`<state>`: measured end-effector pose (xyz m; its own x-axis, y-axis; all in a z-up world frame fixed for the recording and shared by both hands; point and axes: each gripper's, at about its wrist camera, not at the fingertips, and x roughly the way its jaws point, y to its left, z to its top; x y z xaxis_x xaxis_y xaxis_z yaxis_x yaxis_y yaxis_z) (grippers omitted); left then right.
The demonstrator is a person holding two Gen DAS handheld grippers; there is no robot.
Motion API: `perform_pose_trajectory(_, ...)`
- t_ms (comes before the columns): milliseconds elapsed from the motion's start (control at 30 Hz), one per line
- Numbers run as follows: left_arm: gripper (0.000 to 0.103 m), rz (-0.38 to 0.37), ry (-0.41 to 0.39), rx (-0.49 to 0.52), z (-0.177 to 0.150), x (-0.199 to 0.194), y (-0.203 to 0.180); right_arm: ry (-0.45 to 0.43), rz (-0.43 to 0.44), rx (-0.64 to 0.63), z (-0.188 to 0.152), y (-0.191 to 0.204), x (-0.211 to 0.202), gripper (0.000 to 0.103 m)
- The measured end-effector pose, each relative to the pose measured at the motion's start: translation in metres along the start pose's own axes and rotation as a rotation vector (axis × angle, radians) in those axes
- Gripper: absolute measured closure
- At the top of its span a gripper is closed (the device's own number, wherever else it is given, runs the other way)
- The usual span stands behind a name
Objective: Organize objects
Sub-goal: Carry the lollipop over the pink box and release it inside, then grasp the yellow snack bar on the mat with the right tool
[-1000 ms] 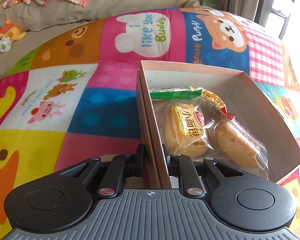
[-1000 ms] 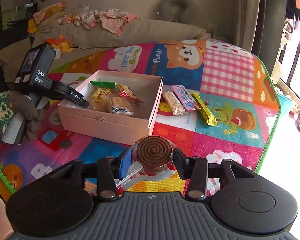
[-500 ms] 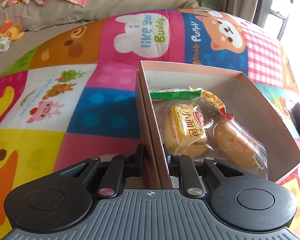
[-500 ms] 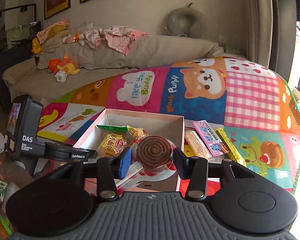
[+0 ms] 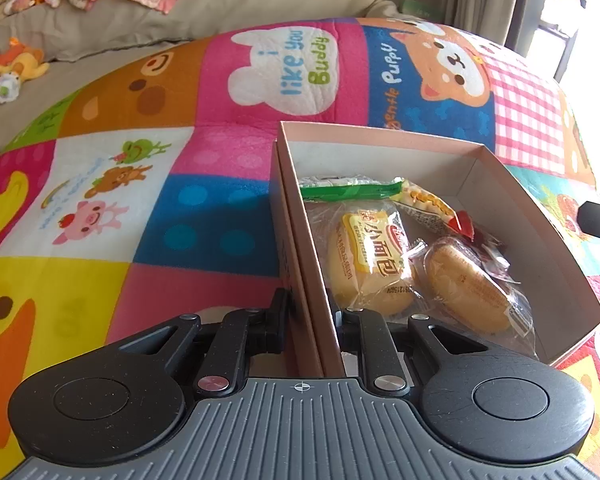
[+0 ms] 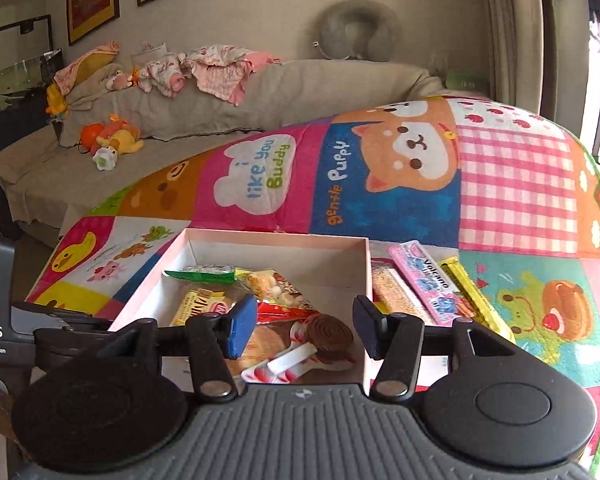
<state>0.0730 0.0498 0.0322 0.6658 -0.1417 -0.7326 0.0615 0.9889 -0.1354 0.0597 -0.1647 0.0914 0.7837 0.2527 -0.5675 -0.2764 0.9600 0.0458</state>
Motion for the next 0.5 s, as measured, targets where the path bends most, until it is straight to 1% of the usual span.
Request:
perform_pose_trajectory(33, 0.084, 0.001, 0.0, -0.001, 0.0, 0.0, 0.0, -0.003, -0.022, -0.001, -0.001, -0.008, -0.003, 0.044)
perform_pose_trajectory(100, 0.084, 0.002, -0.003, -0.002, 0.0, 0.0, 0.0, -0.005, -0.076, 0.004, -0.005, -0.027, -0.007, 0.04)
perform_pose_trajectory(200, 0.084, 0.003, -0.009, -0.002, -0.001, -0.001, -0.001, 0.016, -0.173, 0.034, -0.011, -0.066, -0.01, 0.04)
perform_pose_trajectory(267, 0.084, 0.0, -0.011, -0.004, -0.002, -0.001, 0.0, 0.035, -0.215, 0.055, -0.015, -0.089, -0.006, 0.038)
perform_pose_trajectory(333, 0.084, 0.002, -0.01, -0.006, -0.003, -0.001, 0.0, 0.056, -0.23, 0.087, -0.016, -0.11, 0.002, 0.033)
perform_pose_trajectory(400, 0.084, 0.007, -0.008, -0.004, -0.002, -0.001, -0.001, 0.078, -0.218, 0.12, -0.012, -0.124, 0.017, 0.029)
perform_pose_trajectory(500, 0.085, 0.013, 0.001, 0.005, -0.001, -0.001, -0.002, 0.107, -0.188, 0.188, 0.005, -0.14, 0.053, 0.025)
